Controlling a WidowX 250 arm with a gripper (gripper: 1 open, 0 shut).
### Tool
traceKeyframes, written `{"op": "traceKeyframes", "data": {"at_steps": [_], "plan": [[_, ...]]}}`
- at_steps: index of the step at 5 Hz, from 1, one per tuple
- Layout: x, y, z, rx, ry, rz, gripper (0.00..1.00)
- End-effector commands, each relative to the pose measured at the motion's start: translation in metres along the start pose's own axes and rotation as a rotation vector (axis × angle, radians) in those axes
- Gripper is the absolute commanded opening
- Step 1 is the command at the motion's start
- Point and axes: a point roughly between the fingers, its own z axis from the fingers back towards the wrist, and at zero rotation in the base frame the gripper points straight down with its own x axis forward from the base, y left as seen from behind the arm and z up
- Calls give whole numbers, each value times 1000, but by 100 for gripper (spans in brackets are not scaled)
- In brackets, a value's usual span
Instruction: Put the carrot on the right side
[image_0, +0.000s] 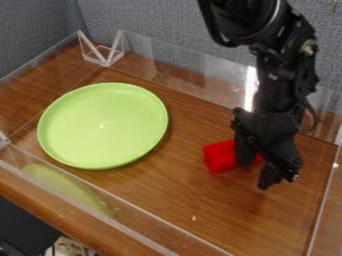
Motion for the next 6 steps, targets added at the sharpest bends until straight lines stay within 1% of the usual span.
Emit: {"op": "traceKeyframes", "data": {"at_steps": [1,2,3,4,5,6], "plan": [[18,1,28,25,-64,15,100],[25,-1,50,58,-86,23,100],[28,-9,71,94,-116,29,100],[27,-16,90,118,-149,40,100],[12,-7,99,126,-149,84,100],[-3,12,97,133,-137,134,100]]}}
